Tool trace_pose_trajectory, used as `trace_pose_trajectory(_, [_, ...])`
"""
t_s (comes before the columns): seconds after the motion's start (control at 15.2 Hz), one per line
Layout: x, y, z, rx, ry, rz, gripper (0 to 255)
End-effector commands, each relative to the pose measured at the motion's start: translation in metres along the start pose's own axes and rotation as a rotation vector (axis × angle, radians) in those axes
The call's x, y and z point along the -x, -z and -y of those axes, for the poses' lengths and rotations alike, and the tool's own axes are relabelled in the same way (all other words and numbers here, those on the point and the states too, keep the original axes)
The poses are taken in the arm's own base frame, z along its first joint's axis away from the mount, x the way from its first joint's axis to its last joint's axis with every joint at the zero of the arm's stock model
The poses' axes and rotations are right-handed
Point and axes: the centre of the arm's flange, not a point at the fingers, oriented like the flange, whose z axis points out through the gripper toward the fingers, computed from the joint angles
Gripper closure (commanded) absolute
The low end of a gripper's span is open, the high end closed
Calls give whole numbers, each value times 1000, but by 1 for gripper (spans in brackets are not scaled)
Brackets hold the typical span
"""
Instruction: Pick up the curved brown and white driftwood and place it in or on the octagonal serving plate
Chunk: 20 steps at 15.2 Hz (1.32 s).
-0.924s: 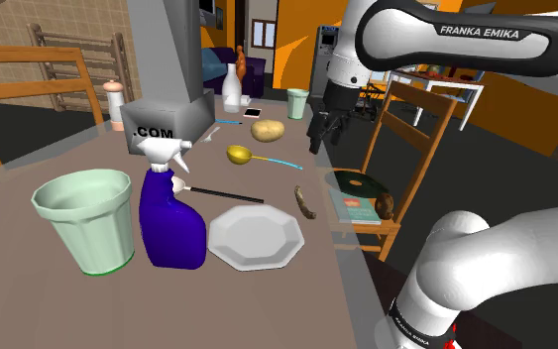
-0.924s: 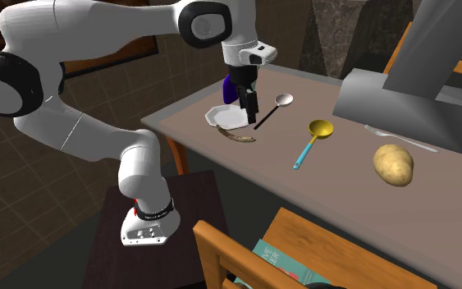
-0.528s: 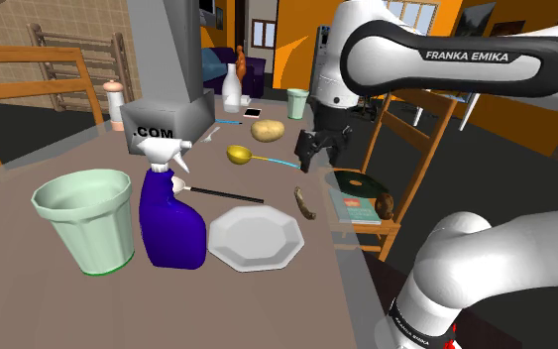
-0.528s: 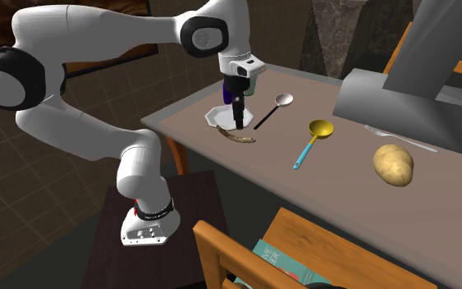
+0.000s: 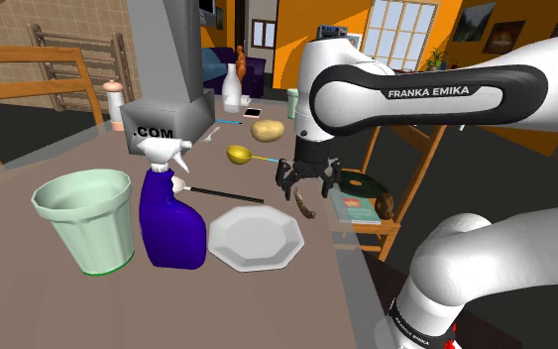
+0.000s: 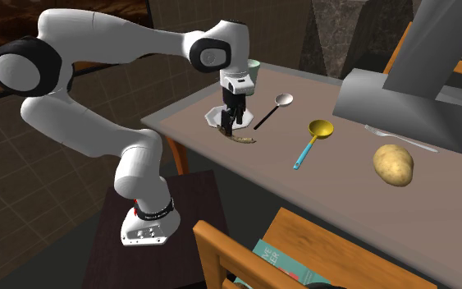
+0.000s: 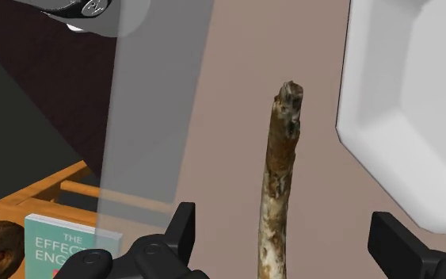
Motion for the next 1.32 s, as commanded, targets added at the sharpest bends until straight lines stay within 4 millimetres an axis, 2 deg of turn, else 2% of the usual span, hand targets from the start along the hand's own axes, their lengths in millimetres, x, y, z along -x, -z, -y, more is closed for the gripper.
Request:
trace_pose_trajectory(0.0, [1,-11,2,1,-9,1,0])
trace_pose_trajectory(0.26, [1,-30,2,1,-9,1,0])
trace_pose_trajectory(0.73, [1,-30,2,1,-9,1,0])
trace_pose_trajectory(0.79, [1,-30,2,1,-9,1,255])
trace_pose_trajectory(1.25, [1,-30,2,1,-9,1,255])
